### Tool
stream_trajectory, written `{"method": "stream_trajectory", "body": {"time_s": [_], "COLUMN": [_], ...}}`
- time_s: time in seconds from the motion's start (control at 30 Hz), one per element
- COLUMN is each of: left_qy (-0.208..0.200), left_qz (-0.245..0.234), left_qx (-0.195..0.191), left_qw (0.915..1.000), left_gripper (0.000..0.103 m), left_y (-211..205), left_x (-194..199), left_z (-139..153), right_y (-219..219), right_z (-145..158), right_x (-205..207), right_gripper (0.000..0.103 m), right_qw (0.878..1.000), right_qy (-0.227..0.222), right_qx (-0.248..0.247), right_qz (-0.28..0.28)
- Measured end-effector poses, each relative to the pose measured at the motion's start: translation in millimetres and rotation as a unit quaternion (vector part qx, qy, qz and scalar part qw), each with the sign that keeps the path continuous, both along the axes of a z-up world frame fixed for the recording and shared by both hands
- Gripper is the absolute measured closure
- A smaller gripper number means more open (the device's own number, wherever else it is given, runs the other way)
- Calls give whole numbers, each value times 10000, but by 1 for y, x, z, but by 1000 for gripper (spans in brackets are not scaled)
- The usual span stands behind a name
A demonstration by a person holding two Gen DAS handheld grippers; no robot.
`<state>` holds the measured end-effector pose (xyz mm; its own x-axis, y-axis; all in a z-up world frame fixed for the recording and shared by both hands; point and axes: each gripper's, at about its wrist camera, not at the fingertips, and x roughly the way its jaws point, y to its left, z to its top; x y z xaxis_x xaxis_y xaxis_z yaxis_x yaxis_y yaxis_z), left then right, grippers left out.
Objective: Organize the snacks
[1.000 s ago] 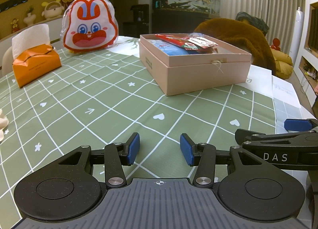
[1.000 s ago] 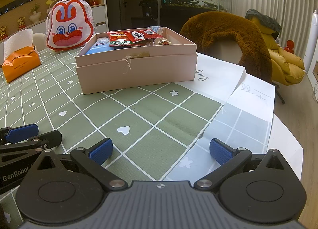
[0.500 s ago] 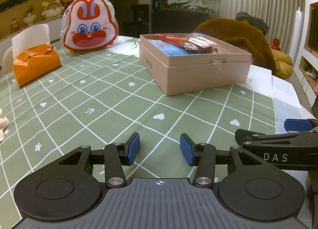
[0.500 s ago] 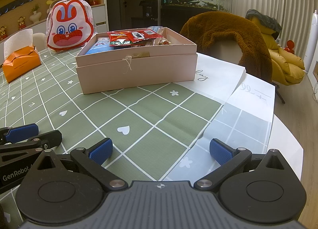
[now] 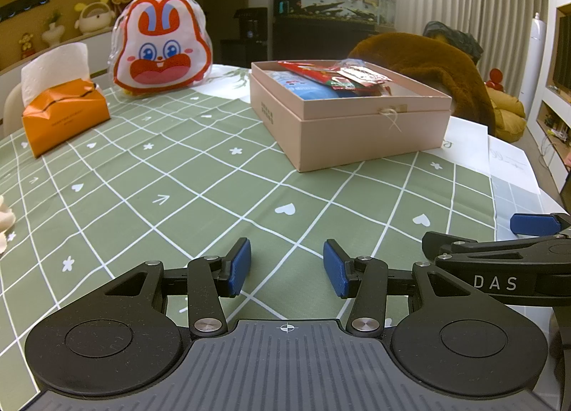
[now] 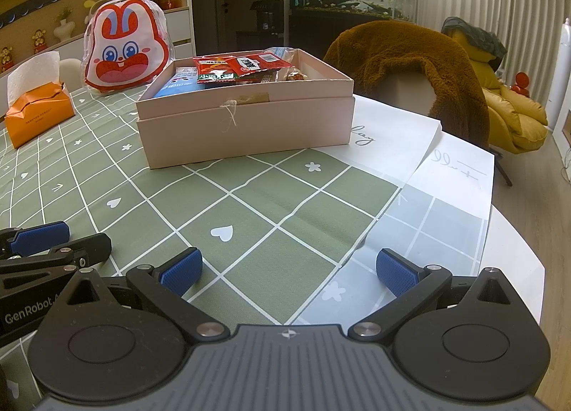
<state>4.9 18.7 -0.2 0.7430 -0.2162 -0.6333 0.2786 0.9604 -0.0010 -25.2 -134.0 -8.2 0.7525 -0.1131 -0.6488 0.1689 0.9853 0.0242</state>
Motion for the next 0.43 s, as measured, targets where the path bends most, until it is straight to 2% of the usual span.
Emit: {"method": "stream_trajectory", "body": {"time_s": [0.43], "left_qy": [-1], "left_qz": [24], "left_qx": [22], "left_qw": [10000], "left_gripper": [51], "left_y": [-1], "left_x": [0], "left_z": [0], "right_y": [0], "right_z": [0], "right_x": [0], "right_gripper": [0], "right_qw": [10000], "right_qy": [-1], "right_qx": [0], "right_qz": [-1]}}
